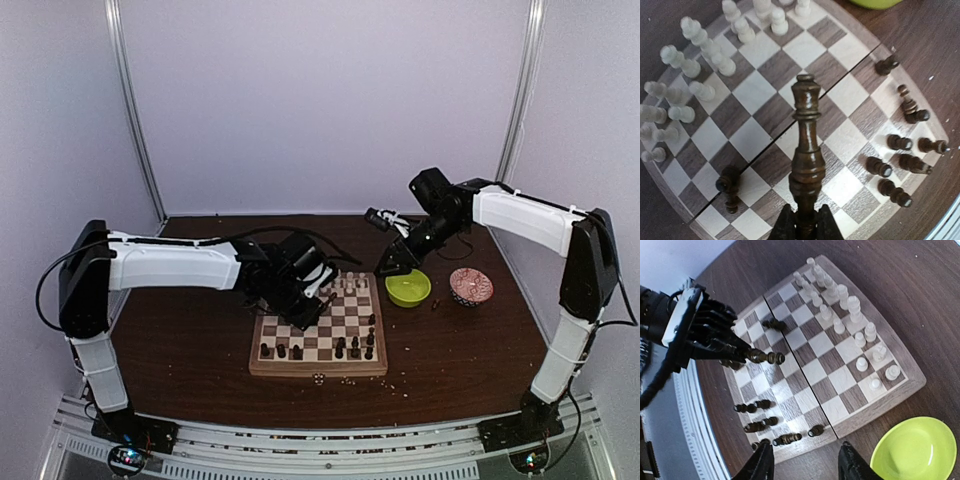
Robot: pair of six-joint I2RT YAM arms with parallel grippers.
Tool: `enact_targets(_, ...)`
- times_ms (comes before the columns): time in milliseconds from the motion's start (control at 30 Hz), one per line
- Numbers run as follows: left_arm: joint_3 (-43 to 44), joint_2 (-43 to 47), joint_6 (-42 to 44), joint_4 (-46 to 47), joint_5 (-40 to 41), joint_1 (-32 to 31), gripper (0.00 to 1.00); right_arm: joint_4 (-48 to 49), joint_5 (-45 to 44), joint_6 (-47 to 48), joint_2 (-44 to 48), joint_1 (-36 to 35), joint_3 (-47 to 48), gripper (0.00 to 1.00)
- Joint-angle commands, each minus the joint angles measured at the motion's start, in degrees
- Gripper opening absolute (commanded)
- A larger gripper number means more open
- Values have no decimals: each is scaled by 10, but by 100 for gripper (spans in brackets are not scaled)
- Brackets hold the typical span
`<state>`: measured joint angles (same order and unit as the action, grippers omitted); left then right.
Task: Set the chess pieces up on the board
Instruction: Pick up the chess pile from the chessboard, then pick up the king from the chess pile.
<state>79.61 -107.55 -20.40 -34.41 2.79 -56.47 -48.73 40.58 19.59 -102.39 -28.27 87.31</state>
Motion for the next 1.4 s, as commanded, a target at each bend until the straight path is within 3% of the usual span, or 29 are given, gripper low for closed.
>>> enact_targets(0, -41, 69, 18, 114, -7, 2, 2, -18, 130, -88, -37, 10, 53, 46)
enact_targets(233, -71, 104, 24, 177, -22, 2, 1, 7, 235, -175, -96, 8, 98, 49)
enact_targets(667, -81, 110, 26, 196, -38, 0, 2, 47, 267, -218, -114, -25, 95, 49)
enact_targets(1067, -84, 110, 25, 198, -37, -3, 2, 59, 281, -230, -124, -31, 92, 22)
enact_targets(1367, -88, 114, 28, 196, -34, -3, 2, 65, 264, -235, -129, -30, 96, 14)
